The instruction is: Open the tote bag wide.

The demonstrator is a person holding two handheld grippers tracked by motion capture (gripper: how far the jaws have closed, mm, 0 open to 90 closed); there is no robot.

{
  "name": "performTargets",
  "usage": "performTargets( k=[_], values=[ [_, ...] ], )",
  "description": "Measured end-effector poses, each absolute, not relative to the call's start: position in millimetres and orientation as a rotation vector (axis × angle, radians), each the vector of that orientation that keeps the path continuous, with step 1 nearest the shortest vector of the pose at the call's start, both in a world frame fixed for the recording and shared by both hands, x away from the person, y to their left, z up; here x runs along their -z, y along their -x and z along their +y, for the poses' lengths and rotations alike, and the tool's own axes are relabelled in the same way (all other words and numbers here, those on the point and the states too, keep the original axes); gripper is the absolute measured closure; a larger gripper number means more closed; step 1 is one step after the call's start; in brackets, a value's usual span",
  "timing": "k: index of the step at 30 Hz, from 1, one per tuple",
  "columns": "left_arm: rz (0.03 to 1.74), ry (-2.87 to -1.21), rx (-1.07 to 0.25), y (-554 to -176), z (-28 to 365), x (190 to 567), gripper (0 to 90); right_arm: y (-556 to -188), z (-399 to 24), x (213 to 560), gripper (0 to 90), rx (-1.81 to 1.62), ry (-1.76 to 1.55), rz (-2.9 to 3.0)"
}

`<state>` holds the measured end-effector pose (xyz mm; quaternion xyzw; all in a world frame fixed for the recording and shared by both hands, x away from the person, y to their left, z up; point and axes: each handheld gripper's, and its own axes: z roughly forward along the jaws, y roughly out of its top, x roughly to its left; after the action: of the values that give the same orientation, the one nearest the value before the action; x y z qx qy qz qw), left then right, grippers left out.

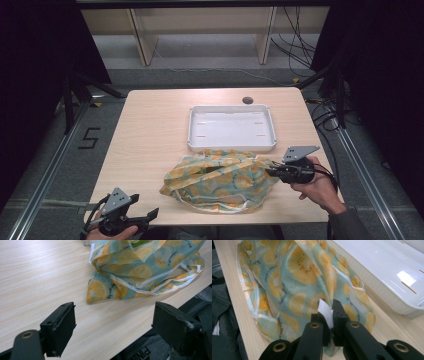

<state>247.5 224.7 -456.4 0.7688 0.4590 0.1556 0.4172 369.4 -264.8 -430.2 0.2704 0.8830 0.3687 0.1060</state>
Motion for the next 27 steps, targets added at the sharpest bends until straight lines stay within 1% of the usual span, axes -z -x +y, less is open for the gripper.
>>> performTargets(
  k=[12,15,16,17,18,20,21,22,23,25,26,27],
  values=[
    [1.153,-1.931,-0.392,-248,225,456,18.0,-369,-279,432,87.8,-1.071,-0.835,2.594],
    [1.152,-1.932,-0.395,-248,225,456,18.1,-369,-280,433,86.1,-1.078,-0.851,2.591],
    [1.136,-1.965,-0.397,-248,226,455,18.1,-368,-279,433,79.5,-1.088,-0.864,2.594],
    [1.136,-1.965,-0.397,-248,226,455,18.2,-368,-279,433,79.5,-1.088,-0.864,2.594],
    [1.149,-1.916,-0.389,-248,222,456,18.2,-368,-279,432,76.0,-1.093,-0.859,2.596],
    [1.112,-1.928,-0.384,-248,221,454,19.2,-366,-276,429,64.0,-1.13,-0.879,2.581],
    [1.095,-1.917,-0.378,-248,217,452,20.7,-366,-273,424,54.9,-1.185,-0.86,2.552],
    [1.095,-1.917,-0.378,-248,217,452,21.8,-366,-273,424,54.9,-1.185,-0.86,2.552],
    [1.062,-1.911,-0.371,-248,212,449,22.7,-364,-268,420,49.9,-1.229,-0.842,2.534],
    [1.051,-1.906,-0.371,-248,209,446,23.0,-362,-265,418,48.5,-1.243,-0.848,2.53],
    [1.012,-1.919,-0.369,-249,206,443,23.0,-362,-263,417,45.9,-1.267,-0.843,2.505],
    [0.993,-1.915,-0.365,-249,202,441,23.7,-363,-262,414,45.6,-1.267,-0.835,2.516]
  ],
)
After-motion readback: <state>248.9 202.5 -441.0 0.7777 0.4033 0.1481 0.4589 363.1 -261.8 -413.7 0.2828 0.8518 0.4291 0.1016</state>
